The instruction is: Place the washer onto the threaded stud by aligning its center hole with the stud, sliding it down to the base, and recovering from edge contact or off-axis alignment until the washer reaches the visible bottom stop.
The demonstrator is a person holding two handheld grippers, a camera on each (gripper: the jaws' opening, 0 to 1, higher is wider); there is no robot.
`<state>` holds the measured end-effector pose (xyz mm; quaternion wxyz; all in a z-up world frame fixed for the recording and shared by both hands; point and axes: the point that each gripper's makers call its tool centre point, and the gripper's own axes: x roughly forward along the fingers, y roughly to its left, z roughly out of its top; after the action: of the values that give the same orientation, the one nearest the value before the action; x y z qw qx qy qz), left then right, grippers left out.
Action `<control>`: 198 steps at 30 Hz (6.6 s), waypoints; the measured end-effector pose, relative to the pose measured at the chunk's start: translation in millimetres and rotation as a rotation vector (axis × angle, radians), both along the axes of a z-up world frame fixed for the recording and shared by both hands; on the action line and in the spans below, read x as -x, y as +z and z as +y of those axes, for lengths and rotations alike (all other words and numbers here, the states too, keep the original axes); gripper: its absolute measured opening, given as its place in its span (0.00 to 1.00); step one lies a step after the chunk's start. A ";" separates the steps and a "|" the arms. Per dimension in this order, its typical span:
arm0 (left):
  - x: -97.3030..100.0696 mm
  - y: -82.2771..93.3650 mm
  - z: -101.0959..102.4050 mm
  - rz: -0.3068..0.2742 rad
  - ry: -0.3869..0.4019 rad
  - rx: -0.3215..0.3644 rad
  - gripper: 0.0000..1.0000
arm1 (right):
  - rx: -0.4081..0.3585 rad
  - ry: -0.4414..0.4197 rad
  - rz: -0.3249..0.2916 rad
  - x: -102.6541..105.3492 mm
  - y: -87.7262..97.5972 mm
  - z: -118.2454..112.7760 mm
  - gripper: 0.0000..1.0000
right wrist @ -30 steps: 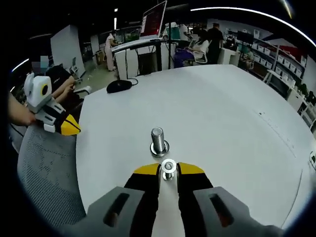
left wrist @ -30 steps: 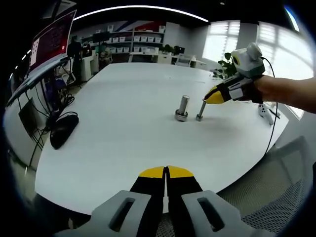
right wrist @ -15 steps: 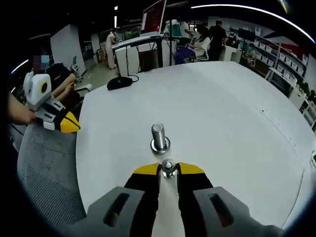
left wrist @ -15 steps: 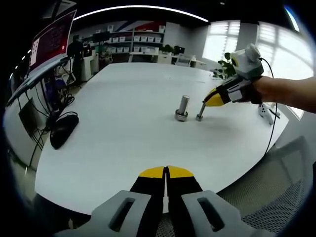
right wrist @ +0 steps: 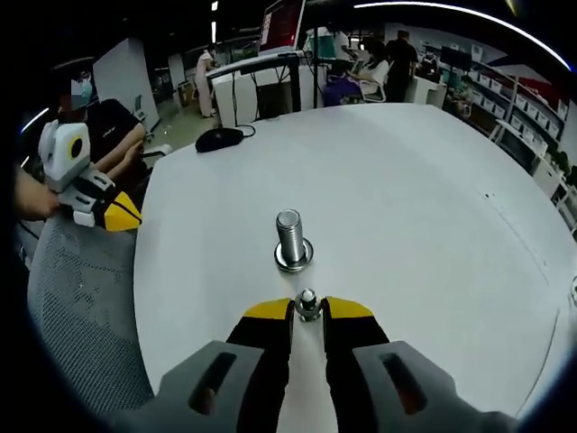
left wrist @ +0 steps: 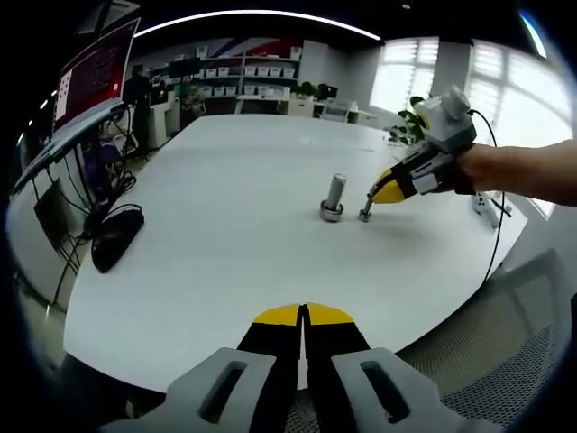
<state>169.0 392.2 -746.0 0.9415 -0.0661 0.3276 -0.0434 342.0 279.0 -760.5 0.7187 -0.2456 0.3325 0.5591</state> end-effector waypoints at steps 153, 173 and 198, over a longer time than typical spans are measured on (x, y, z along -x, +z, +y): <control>2.5 7.6 -7.8 -0.031 0.013 0.089 0.06 | -0.156 -0.646 0.146 122.7 -2.9 -221.4 0.31; 1.5 10.1 -5.9 -0.045 0.036 0.106 0.07 | -0.104 -0.600 0.157 127.6 -7.5 -220.1 0.31; 0.2 11.9 -4.9 -0.059 0.046 0.112 0.07 | -0.106 -0.615 0.163 127.9 -8.3 -221.3 0.31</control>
<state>168.8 387.3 -734.1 0.9463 -0.1251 0.2951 -0.0420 214.1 57.7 -768.8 0.8366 -0.0503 0.4183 0.3503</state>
